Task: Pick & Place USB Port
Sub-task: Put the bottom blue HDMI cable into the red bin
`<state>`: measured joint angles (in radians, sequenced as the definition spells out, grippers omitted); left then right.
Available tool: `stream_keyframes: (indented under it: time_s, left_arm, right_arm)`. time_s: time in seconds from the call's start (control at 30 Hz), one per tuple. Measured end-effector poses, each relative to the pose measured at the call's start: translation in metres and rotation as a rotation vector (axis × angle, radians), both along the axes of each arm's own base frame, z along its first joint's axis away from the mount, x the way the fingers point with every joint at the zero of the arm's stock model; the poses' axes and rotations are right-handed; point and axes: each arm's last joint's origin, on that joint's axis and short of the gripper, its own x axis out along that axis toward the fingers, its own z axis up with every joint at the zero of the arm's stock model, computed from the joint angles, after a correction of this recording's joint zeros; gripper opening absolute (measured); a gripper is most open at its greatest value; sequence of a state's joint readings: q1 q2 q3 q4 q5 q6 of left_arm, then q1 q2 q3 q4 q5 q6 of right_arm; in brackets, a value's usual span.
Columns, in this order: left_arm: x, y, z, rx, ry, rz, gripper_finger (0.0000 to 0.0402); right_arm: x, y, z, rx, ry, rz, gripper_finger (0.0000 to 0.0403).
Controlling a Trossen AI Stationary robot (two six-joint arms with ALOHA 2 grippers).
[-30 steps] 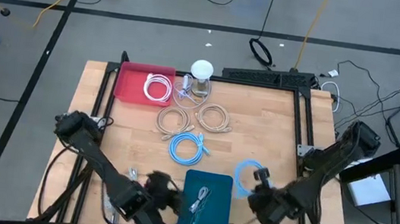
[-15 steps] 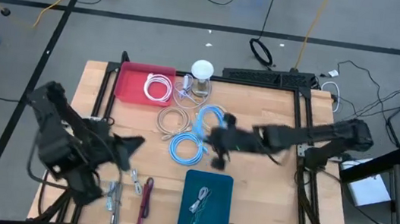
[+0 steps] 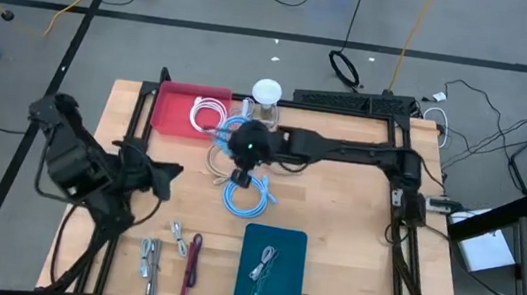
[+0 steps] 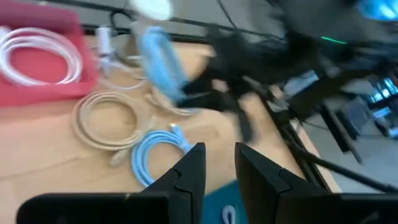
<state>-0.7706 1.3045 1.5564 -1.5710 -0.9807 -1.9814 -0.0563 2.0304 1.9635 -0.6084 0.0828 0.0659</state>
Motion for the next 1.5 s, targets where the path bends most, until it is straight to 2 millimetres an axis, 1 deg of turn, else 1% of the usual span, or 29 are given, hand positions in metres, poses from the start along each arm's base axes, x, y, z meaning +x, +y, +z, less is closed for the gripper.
stream_keyframes:
  time_s: [0.07, 0.17, 0.27, 0.33, 0.4, 0.47, 0.6, 0.67, 0.73, 0.8, 0.97, 1.07, 1.17, 1.23, 1.33, 1.5]
  left_arm:
    - [-0.007, 0.012, -0.014, -0.022, 0.001, 0.051, 0.0088]
    - [-0.032, 0.037, -0.036, -0.066, -0.048, 0.13, 0.0088]
    - [-0.06, 0.063, -0.06, -0.17, -0.145, 0.193, 0.0088]
    - [-0.074, 0.076, -0.072, -0.251, -0.27, 0.184, 0.0088]
    - [-0.081, 0.084, -0.08, -0.323, -0.387, 0.124, 0.0088]
    - [-0.086, 0.087, -0.085, -0.373, -0.481, 0.041, 0.0088]
    - [-0.087, 0.09, -0.098, -0.462, -0.587, -0.058, 0.0088]
    - [-0.085, 0.09, -0.105, -0.511, -0.596, -0.1, 0.0088]
    - [-0.079, 0.087, -0.113, -0.573, -0.584, -0.141, 0.0092]
    - [-0.072, 0.083, -0.123, -0.649, -0.574, -0.179, 0.0106]
    - [-0.04, 0.072, -0.15, -0.835, -0.581, -0.272, 0.0175]
    - [-0.019, 0.07, -0.158, -0.861, -0.613, -0.291, 0.0218]
    - [0.003, 0.071, -0.158, -0.83, -0.681, -0.303, 0.0249]
    - [0.019, 0.072, -0.156, -0.821, -0.701, -0.335, 0.0261]
    - [0.041, 0.07, -0.159, -0.817, -0.642, -0.383, 0.0265]
    - [0.074, 0.058, -0.152, -0.823, -0.585, -0.473, 0.0263]
  right_arm:
    - [0.005, 0.013, 0.013, -0.07, 0.002, 0.02, 0.0031]
    - [0.0, 0.033, 0.027, -0.155, 0.028, 0.034, 0.0031]
    - [-0.002, 0.047, 0.037, -0.159, -0.016, 0.053, 0.0031]
    - [-0.006, 0.056, 0.038, -0.153, 0.0, 0.07, 0.0031]
    - [-0.007, 0.066, 0.039, -0.159, -0.002, 0.099, 0.0031]
    - [-0.01, 0.075, 0.036, -0.162, 0.035, 0.151, 0.0031]
    - [-0.014, 0.091, 0.032, -0.126, 0.082, 0.303, 0.0031]
    - [-0.017, 0.099, 0.03, -0.129, 0.105, 0.391, 0.0031]
    - [-0.021, 0.107, 0.028, -0.134, 0.13, 0.485, 0.0031]
    - [-0.023, 0.113, 0.027, -0.111, 0.139, 0.557, 0.0031]
    - [-0.027, 0.123, 0.026, -0.072, 0.159, 0.603, 0.0031]
    - [-0.029, 0.129, 0.025, -0.059, 0.171, 0.6, 0.0031]
    - [-0.033, 0.138, 0.024, -0.054, 0.189, 0.618, 0.0031]
    - [-0.035, 0.144, 0.024, -0.054, 0.199, 0.634, 0.0031]
    - [-0.04, 0.155, 0.023, -0.06, 0.215, 0.661, 0.0031]
    - [-0.054, 0.179, 0.019, -0.126, 0.286, 0.705, 0.0031]
